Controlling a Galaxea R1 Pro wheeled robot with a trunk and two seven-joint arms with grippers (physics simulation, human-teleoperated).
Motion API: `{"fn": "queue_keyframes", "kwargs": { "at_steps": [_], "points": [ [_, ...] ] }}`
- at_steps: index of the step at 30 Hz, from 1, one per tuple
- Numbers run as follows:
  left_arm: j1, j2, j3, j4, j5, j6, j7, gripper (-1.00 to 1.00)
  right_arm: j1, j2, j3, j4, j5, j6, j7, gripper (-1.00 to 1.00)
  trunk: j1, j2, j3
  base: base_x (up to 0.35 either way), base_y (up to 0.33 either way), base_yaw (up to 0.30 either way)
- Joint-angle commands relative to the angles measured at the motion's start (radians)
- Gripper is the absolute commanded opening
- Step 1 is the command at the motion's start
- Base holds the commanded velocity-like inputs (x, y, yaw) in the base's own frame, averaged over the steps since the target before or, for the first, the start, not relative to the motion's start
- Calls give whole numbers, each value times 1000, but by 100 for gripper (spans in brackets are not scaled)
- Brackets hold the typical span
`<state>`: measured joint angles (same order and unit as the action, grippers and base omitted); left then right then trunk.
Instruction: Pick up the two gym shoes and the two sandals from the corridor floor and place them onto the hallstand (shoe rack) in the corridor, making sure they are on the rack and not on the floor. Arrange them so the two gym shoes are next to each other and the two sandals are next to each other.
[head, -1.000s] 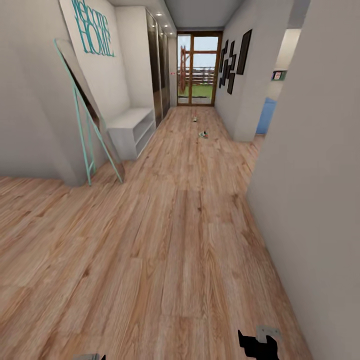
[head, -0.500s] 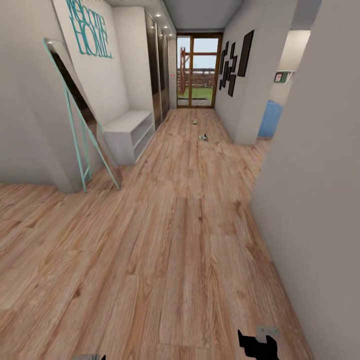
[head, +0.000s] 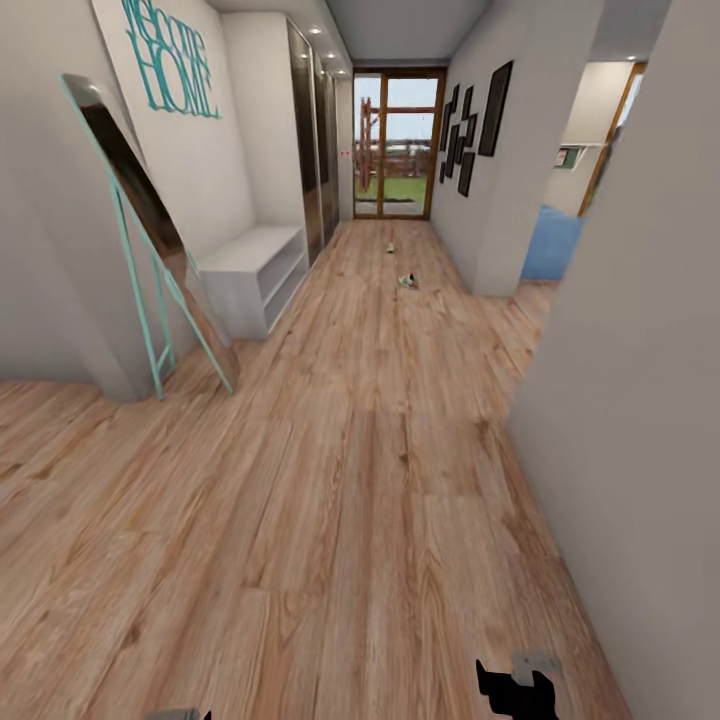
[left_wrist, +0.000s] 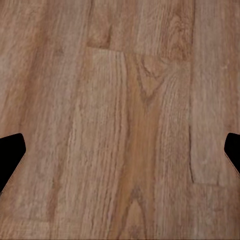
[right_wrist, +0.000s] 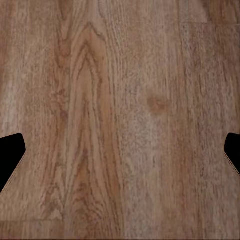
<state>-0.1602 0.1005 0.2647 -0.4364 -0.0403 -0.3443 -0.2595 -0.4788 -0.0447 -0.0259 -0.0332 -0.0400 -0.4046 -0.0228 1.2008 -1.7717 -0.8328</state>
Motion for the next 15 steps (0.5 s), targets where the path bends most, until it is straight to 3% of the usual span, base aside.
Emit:
{"fn": "queue_keyframes", "kwargs": {
  "at_steps": [1,15],
  "points": [
    [-1,-1,8,1,-4,-2,-9,100,0,0,-2,1,-4,-4,1,100,1,0,-1,335,0,0],
    [-1,0,8,1,-4,-2,-9,100,0,-2,1,1,1,-5,9,100,1,0,-1,336,0,0]
  ]
}}
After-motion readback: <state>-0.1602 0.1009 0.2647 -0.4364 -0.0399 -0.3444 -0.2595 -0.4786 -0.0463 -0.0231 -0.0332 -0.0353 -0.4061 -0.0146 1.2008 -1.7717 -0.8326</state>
